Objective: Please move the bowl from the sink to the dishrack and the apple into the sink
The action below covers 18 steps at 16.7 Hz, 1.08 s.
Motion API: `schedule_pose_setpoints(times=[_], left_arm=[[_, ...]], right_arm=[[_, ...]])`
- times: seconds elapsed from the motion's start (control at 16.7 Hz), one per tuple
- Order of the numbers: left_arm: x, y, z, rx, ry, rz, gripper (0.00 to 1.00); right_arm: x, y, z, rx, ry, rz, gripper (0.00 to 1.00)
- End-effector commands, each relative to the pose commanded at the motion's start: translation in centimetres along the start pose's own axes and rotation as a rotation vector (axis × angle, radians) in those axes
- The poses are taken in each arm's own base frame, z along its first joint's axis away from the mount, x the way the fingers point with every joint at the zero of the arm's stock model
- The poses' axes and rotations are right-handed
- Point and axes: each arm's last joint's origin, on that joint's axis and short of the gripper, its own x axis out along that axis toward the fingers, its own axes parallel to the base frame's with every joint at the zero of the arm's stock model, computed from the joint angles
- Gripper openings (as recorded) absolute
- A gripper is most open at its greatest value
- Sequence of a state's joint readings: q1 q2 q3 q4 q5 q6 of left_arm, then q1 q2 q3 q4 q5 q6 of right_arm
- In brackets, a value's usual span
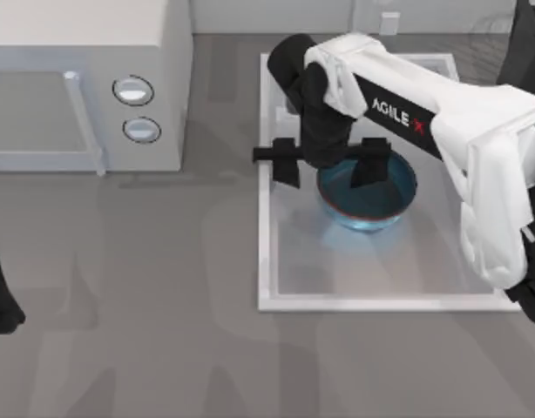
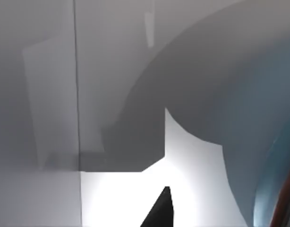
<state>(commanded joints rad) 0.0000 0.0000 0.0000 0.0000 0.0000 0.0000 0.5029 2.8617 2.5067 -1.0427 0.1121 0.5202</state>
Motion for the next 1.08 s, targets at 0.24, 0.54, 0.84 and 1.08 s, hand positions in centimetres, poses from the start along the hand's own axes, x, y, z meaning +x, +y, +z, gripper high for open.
schedule_pose_setpoints(times=[0.24, 0.54, 0.84, 1.08], left_arm=[[0.00, 0.00, 0.00, 0.000, 0.000, 0.000, 1.00], [0.00, 0.00, 0.00, 0.000, 0.000, 0.000, 1.00], [0.00, 0.00, 0.00, 0.000, 0.000, 0.000, 1.00], [0.00, 0.00, 0.00, 0.000, 0.000, 0.000, 1.00]], right_arm=[[0.00, 0.00, 0.00, 0.000, 0.000, 0.000, 0.70], [0.00, 0.00, 0.00, 0.000, 0.000, 0.000, 0.32], [0.00, 0.00, 0.00, 0.000, 0.000, 0.000, 0.00], [0.00, 0.00, 0.00, 0.000, 0.000, 0.000, 0.00]])
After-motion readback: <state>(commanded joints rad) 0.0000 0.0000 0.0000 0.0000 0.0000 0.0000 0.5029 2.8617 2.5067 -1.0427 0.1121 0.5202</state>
